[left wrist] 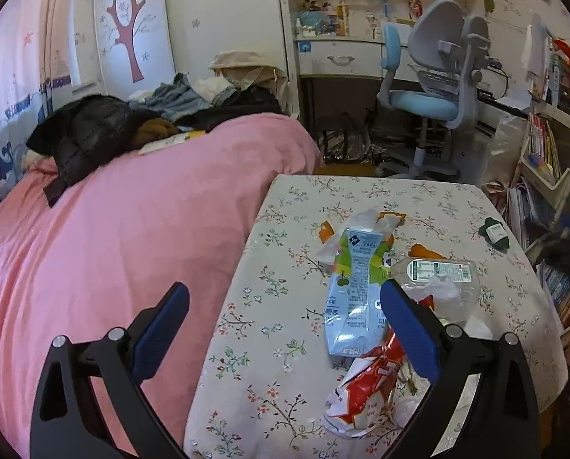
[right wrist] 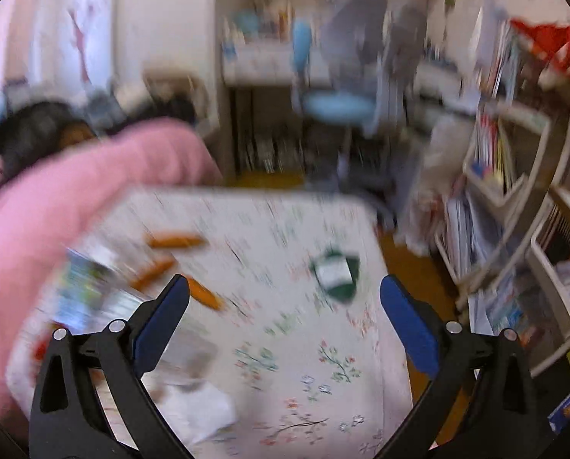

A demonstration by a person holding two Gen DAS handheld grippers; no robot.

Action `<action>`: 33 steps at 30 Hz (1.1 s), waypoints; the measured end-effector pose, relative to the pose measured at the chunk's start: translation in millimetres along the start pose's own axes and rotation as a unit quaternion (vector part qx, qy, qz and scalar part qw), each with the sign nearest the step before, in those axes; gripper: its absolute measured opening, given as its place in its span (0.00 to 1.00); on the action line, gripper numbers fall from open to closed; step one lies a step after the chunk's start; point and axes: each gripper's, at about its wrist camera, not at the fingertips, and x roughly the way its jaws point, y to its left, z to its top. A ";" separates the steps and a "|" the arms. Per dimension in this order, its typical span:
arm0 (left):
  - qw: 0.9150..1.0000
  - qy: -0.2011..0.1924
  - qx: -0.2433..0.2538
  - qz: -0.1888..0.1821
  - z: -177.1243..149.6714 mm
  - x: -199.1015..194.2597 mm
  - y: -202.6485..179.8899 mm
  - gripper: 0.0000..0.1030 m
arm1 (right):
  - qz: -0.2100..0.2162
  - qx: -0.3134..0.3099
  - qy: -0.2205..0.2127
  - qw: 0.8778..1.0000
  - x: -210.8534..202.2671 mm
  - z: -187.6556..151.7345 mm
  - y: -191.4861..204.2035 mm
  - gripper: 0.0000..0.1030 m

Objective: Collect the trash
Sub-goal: 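Move the right tool toward the pile of tissues and red wrapper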

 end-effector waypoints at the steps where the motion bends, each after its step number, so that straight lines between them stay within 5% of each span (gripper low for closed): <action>1: 1.000 -0.004 0.004 0.003 -0.8 -2.6 -0.9 0.93 | 0.013 -0.001 -0.021 1.000 -21.0 0.5 2.6 0.94; 6: 0.999 0.011 0.025 -0.034 -7.9 -7.5 -4.2 0.93 | 0.048 -0.026 -0.049 0.997 -80.8 -10.8 23.8 0.94; 9: 0.999 -0.007 0.038 -0.020 -14.0 -15.1 -7.0 0.93 | 0.064 -0.031 -0.045 0.996 -96.2 -22.2 32.3 0.94; 14: 0.999 -0.031 0.000 -0.016 -20.4 -20.2 2.1 0.93 | 0.086 -0.033 -0.032 0.995 -89.8 -30.0 39.9 0.94; 18: 0.999 -0.024 0.029 0.000 -19.5 -13.7 -0.6 0.93 | 0.097 -0.025 -0.024 0.995 -83.6 -31.7 41.0 0.94; 33: 0.999 0.012 -0.047 -0.020 -16.5 -2.7 30.7 0.93 | 0.114 -0.057 -0.009 0.992 -72.3 -43.1 40.6 0.94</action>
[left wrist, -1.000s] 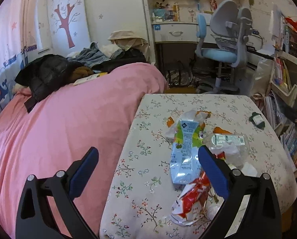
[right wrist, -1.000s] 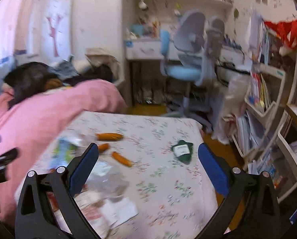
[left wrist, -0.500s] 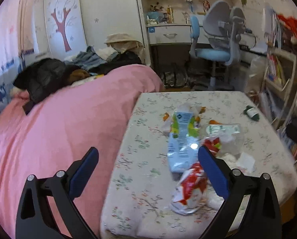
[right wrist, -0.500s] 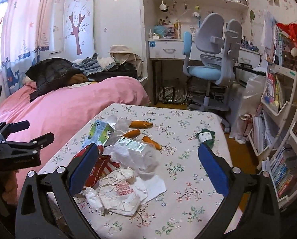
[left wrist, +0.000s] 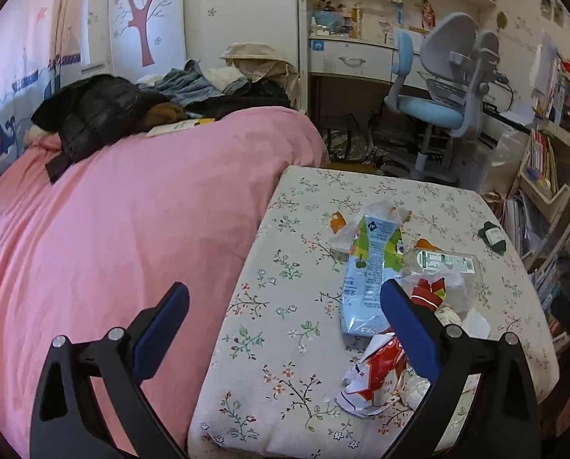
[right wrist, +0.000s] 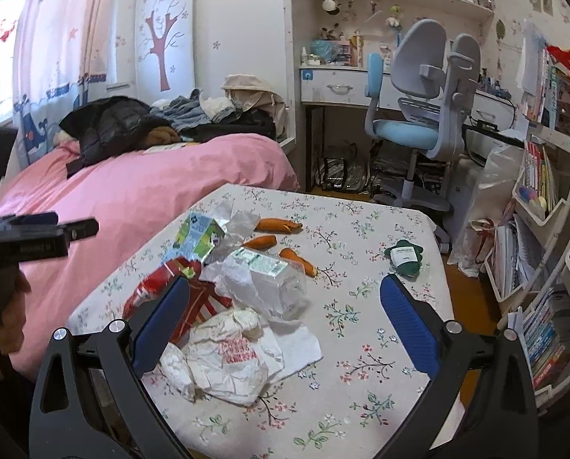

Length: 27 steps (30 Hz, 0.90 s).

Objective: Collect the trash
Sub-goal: 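Move the right tool toward the pile of tissues and red wrapper, then close the right gripper on the crumpled white tissue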

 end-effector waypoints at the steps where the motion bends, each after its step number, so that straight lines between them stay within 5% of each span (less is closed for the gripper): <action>1: 1.000 0.002 -0.007 -0.002 0.4 0.8 2.4 0.93 | 0.003 -0.008 0.002 1.000 -0.2 -2.0 0.4 0.94; 5: 1.000 0.008 -0.028 -0.002 0.9 2.7 11.0 0.93 | 0.052 -0.033 0.013 0.998 1.1 -11.1 8.4 0.93; 15: 1.000 0.012 -0.006 0.004 1.0 4.7 5.2 0.93 | 0.175 -0.129 0.135 0.967 55.4 -55.6 88.7 0.50; 27: 1.000 0.021 0.005 -0.011 -0.3 5.8 -1.2 0.93 | 0.162 -0.099 0.199 0.961 95.0 -74.5 94.5 0.30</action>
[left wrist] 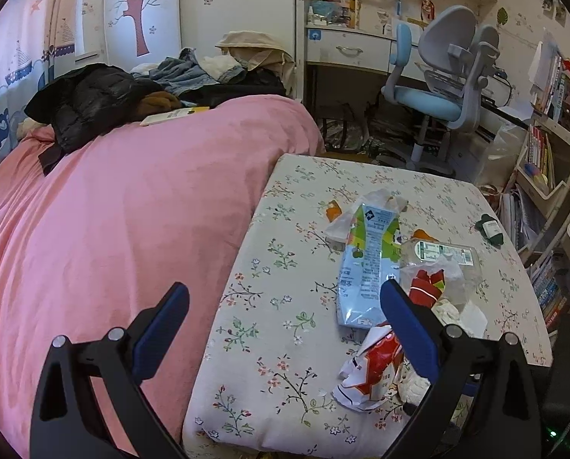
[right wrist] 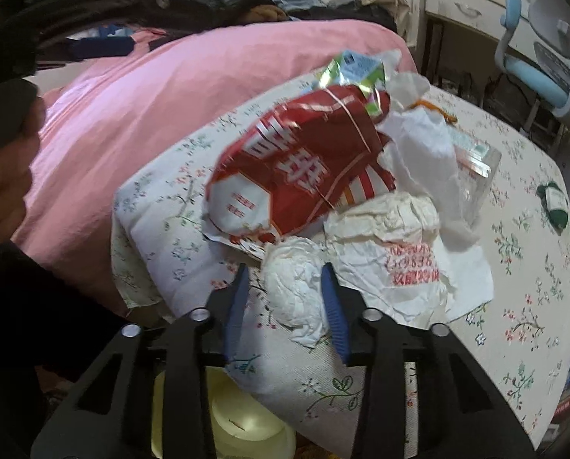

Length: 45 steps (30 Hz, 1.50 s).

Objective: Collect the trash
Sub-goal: 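Close the right gripper on the crumpled white tissue, then carry the tissue to the yellow bucket while the left gripper grasps the red wrapper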

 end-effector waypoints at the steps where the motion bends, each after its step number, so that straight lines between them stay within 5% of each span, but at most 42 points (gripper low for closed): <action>1: 1.000 0.002 0.001 -0.001 -0.3 0.7 -0.5 0.93 | 0.001 0.003 0.003 1.000 1.6 -1.1 -1.3 0.23; 12: 0.999 0.029 0.021 -0.013 -6.6 11.8 -7.7 0.93 | 0.009 0.018 -0.037 0.999 -37.3 -0.1 -13.5 0.18; 19: 0.994 0.075 0.038 -0.065 -19.3 28.0 -25.0 0.93 | 0.008 0.095 -0.103 0.990 -88.4 -0.5 -55.4 0.18; 25: 0.992 0.080 0.077 -0.061 -28.5 38.1 -48.7 0.92 | 0.031 0.142 -0.125 0.981 -104.5 -4.1 -76.9 0.18; 28: 0.990 0.094 0.086 -0.068 -30.7 44.4 -52.6 0.66 | 0.031 0.136 -0.129 0.982 -108.1 -3.0 -69.3 0.18; 30: 0.986 0.117 0.083 -0.087 -35.0 50.2 -53.4 0.32 | 0.030 0.136 -0.131 0.982 -109.0 -1.4 -67.2 0.18; 31: 0.984 0.126 0.080 -0.095 -36.4 51.8 -52.8 0.27 | 0.029 0.137 -0.133 0.981 -109.7 -1.8 -66.8 0.18; 36: 0.986 0.102 0.064 -0.119 -29.7 34.8 -43.7 0.18 | 0.028 0.145 -0.141 0.979 -107.5 -1.8 -69.2 0.18; 45: 0.990 0.048 0.006 -0.135 -13.6 16.8 -22.0 0.18 | 0.031 0.151 -0.142 0.978 -104.4 -2.2 -70.1 0.18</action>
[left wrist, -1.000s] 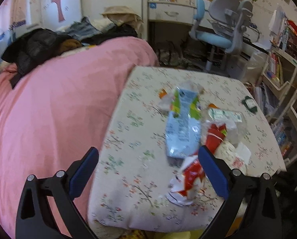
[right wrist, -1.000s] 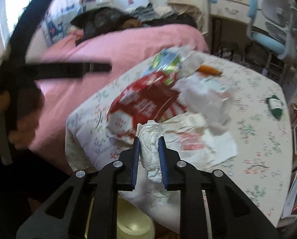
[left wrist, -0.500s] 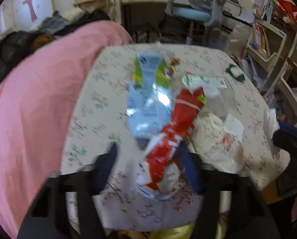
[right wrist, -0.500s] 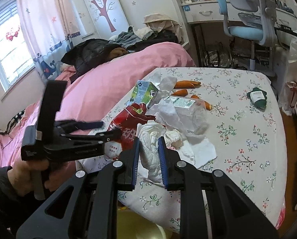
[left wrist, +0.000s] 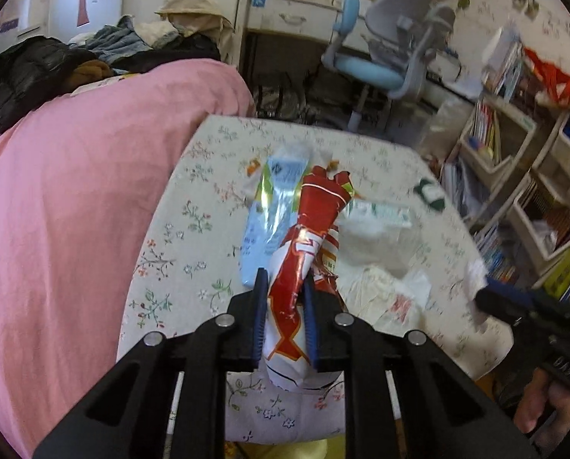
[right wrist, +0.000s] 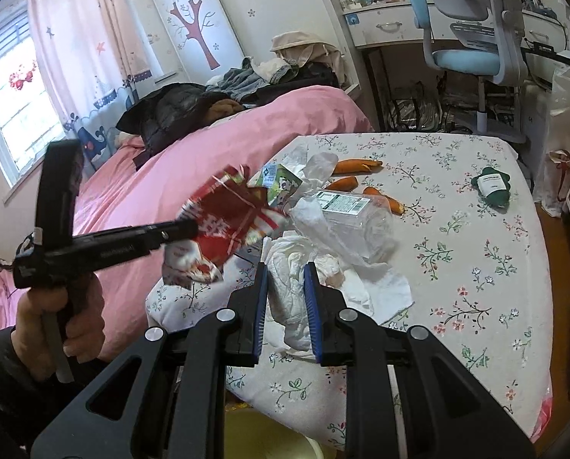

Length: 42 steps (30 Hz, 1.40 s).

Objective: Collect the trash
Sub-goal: 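Carry the tissue to the yellow bucket while the left gripper grasps the red wrapper, then drop the tissue and red wrapper into the yellow bucket with both grippers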

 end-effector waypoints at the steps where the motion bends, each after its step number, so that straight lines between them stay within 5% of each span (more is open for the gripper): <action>1: 1.000 -0.007 -0.002 -0.002 1.5 -2.8 0.4 0.18 | 0.000 0.001 0.000 1.000 0.4 0.1 -0.5 0.18; 6: 0.999 -0.044 -0.020 -0.005 7.1 -14.6 5.4 0.18 | 0.003 0.002 0.000 1.000 1.3 0.5 -0.5 0.18; 27: 0.998 -0.056 -0.004 0.028 -12.8 -37.7 8.6 0.18 | 0.038 0.004 0.019 0.999 -8.8 -23.8 19.1 0.18; 36: 0.998 -0.059 -0.020 0.028 -32.3 -58.0 13.5 0.18 | 0.067 0.019 0.144 0.987 4.7 -124.8 67.2 0.18; 40: 0.998 -0.057 -0.027 0.021 -38.6 -62.3 16.0 0.18 | 0.054 0.022 0.234 0.970 22.4 -163.5 77.9 0.31; 42: 0.998 -0.054 -0.030 0.020 -42.3 -64.3 17.3 0.18 | 0.037 0.024 0.241 0.970 22.4 -168.8 78.6 0.34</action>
